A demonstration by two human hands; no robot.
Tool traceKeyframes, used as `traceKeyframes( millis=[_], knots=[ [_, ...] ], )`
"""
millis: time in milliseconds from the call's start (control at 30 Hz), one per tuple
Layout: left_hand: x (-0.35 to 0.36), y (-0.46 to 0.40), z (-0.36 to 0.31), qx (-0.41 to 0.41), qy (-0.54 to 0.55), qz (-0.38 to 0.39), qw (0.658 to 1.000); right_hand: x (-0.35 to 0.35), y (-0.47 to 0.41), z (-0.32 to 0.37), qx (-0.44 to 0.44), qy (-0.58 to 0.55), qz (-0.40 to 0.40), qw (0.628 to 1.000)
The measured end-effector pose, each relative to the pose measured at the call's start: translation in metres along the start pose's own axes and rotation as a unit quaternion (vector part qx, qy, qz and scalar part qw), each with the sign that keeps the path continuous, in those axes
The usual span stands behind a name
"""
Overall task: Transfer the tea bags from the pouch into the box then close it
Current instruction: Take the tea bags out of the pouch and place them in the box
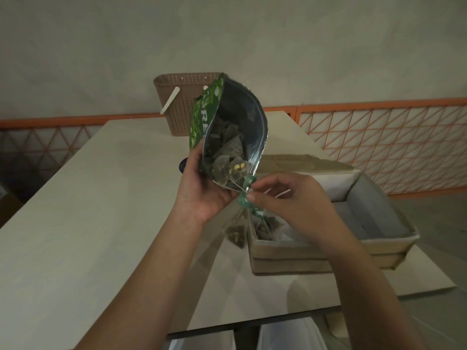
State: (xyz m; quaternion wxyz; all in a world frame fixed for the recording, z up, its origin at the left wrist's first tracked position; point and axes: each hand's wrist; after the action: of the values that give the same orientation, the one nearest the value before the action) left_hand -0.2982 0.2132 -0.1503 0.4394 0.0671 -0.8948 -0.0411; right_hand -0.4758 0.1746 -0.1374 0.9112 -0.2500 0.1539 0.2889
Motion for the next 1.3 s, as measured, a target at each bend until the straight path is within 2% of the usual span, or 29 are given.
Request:
traceKeyframes(
  millis=[100, 233, 367, 567, 733, 900, 1000, 1167, 1233, 1300],
  knots=[
    [-0.003, -0.001, -0.002, 0.001, -0.007, -0.005, 1.000, 0.004, -0.002, -0.002, 0.028, 0.025, 0.003, 0.999],
    [-0.004, -0.001, -0.003, -0.006, 0.005, -0.002, 1.000, 0.005, -0.005, -0.004, 0.103, 0.028, 0.059, 0.993],
    [-0.006, -0.002, -0.003, -0.003, -0.001, 0.000, 1.000, -0.001, -0.005, -0.002, 0.091, 0.005, 0.065, 0.994],
    [-0.006, -0.004, -0.004, 0.007, -0.008, 0.011, 1.000, -0.015, -0.007, 0.009, 0.040, -0.148, 0.005, 0.988],
    [-0.011, -0.006, -0.005, -0.013, -0.005, 0.028, 1.000, -0.023, -0.011, 0.017, 0.008, -0.252, -0.053, 0.966],
    [-0.010, -0.006, -0.004, 0.002, 0.001, 0.032, 0.999, -0.029, -0.018, 0.022, -0.022, -0.320, -0.115, 0.940],
    [-0.011, -0.006, -0.005, -0.003, 0.015, 0.029, 0.999, -0.030, -0.017, 0.022, -0.026, -0.266, -0.112, 0.957],
    [-0.008, -0.005, -0.004, -0.003, 0.005, 0.012, 1.000, -0.029, -0.010, 0.002, 0.026, -0.039, -0.034, 0.998],
    [-0.005, -0.003, -0.004, -0.003, 0.017, 0.010, 1.000, -0.029, -0.010, -0.008, 0.069, 0.072, 0.028, 0.995],
    [-0.003, -0.001, -0.003, -0.009, 0.022, 0.011, 1.000, -0.029, -0.008, -0.014, 0.091, 0.136, 0.074, 0.984]
  ],
)
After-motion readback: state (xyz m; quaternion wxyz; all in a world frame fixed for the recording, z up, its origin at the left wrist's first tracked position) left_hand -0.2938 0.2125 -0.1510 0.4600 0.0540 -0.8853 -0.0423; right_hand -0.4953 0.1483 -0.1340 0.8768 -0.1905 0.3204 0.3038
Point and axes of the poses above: each hand's wrist, its own y-axis away from the middle knuckle, its own x-axis out of the palm, z = x × y, and after that the axes turned 6 degrees about -x, right-handed
